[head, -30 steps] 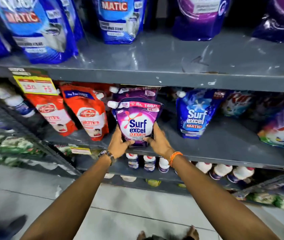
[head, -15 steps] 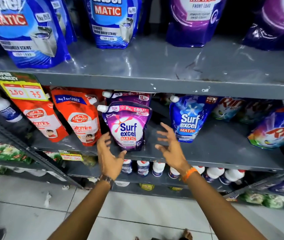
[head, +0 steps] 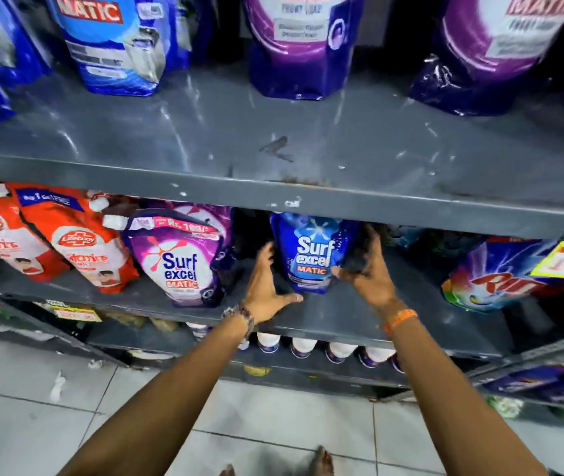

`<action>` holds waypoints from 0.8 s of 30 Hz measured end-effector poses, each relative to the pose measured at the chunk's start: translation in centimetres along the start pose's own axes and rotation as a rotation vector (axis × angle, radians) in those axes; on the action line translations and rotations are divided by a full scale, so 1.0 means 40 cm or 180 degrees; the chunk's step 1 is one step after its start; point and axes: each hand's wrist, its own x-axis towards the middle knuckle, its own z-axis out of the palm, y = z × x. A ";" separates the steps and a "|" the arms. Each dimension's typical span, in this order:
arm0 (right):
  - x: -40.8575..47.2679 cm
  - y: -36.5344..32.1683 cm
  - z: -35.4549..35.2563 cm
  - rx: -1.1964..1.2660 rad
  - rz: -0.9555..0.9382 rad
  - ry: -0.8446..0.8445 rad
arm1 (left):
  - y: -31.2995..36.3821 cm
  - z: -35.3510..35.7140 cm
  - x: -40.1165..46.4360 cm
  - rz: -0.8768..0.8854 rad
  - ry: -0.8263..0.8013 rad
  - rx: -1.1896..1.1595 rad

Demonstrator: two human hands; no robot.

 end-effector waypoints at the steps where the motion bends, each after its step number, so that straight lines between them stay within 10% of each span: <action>1: 0.022 0.009 -0.002 0.0109 0.0036 -0.0130 | 0.003 0.017 0.026 -0.0011 -0.0020 0.0038; 24: -0.323 -0.031 0.132 0.0121 0.0213 0.0023 | -0.016 -0.058 -0.256 0.0179 -0.0232 -0.0245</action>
